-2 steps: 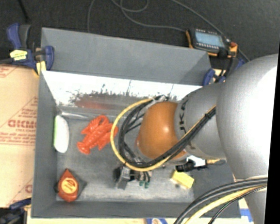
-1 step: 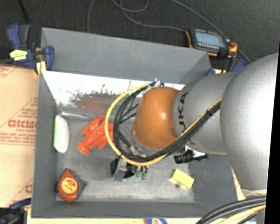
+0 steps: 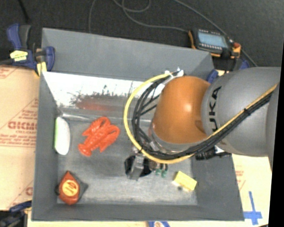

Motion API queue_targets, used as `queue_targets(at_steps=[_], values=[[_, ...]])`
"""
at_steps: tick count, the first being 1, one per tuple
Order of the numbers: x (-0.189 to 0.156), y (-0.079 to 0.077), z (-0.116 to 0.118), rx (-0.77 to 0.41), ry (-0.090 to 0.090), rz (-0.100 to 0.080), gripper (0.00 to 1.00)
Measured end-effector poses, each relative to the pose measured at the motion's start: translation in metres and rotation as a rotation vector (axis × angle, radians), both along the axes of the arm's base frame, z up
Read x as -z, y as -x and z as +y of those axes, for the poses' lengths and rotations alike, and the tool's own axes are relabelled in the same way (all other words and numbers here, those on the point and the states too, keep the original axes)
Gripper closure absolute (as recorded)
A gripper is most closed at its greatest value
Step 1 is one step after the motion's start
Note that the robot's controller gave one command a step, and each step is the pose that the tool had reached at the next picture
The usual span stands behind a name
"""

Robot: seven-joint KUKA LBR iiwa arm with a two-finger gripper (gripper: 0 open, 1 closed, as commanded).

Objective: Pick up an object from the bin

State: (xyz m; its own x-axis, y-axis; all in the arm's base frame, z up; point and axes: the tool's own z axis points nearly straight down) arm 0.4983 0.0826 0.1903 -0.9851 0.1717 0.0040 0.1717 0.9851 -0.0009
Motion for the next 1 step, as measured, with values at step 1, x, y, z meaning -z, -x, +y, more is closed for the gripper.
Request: queue_targets(at_steps=[1], values=[[-0.0621,-0.0174,-0.0074,0.002,0.0,-0.004,1.0]])
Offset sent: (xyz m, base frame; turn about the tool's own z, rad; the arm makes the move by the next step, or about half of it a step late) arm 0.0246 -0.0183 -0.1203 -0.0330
